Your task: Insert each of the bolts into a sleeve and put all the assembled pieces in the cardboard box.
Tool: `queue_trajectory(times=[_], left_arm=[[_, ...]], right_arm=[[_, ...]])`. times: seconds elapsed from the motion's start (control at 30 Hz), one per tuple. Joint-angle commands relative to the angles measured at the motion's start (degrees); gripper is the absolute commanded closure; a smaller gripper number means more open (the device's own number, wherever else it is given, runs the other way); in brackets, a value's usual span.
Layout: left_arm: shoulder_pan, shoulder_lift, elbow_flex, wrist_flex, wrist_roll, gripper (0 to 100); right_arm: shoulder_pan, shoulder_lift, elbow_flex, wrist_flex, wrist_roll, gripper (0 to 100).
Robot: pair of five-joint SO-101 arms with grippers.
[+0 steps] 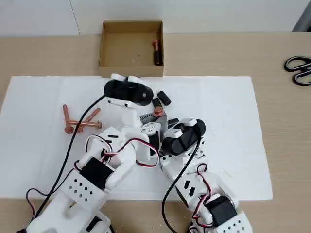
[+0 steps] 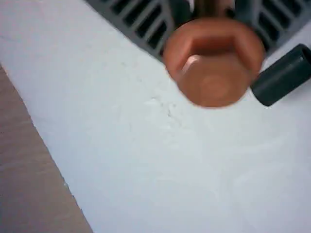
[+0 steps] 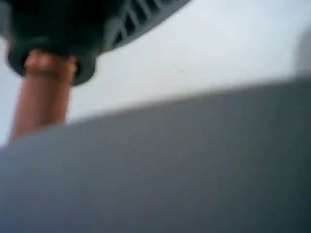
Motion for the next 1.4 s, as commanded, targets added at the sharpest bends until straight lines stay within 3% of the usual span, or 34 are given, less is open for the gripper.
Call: queue_trajectory(times=[0.0,0.5,0.7,0.87,1.03,1.37], left_arm=[[0.0,-0.62,0.31,1.14,0.0,99],[3.87,-0.62,0.31,8.09,-0.26,99],[3.69,-0.88,0.22,8.62,-3.08,83],[3.52,-1.05,-3.3,14.77,0.44,71],[3.08,-1.05,-8.13,19.08,0.79,70],[-4.48,-1.05,-17.27,26.9,0.7,70]], right_arm=[[-0.04,-1.27,-0.79,-1.36,-0.53,99.5],[-0.04,-1.27,-0.79,-1.36,-0.44,99.5],[0.04,-1.27,-0.7,-1.27,-0.44,99.5],[0.13,-1.27,-0.7,-1.27,-0.35,99.5],[0.22,-1.27,-0.7,-1.27,-0.35,99.5],[0.31,-1.27,-0.62,-1.27,-0.35,99.5]])
